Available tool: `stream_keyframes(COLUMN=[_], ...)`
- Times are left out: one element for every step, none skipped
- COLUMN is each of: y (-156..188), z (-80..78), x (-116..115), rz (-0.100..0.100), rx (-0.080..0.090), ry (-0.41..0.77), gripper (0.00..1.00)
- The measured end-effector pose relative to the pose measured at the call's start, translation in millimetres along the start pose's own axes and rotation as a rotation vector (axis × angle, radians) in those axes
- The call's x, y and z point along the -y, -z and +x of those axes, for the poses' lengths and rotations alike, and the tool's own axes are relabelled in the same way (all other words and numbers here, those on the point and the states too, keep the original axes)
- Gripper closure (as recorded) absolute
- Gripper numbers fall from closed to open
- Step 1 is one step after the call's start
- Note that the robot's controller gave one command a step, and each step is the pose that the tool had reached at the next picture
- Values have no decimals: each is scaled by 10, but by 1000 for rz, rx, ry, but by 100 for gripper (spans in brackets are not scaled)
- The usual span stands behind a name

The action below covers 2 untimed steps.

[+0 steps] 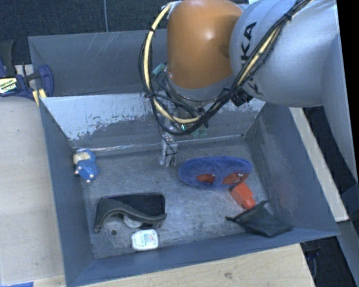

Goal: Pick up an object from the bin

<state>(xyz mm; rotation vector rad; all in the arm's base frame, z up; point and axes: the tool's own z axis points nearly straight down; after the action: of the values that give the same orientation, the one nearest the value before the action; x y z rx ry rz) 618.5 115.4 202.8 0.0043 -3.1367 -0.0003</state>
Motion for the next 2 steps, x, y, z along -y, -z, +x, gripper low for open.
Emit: stream_keyframes(y=[-857,-1355], z=[1125,864], x=[-560,-628], rz=[0,2], rx=[-5,-5], ry=[50,75], gripper=[0,0])
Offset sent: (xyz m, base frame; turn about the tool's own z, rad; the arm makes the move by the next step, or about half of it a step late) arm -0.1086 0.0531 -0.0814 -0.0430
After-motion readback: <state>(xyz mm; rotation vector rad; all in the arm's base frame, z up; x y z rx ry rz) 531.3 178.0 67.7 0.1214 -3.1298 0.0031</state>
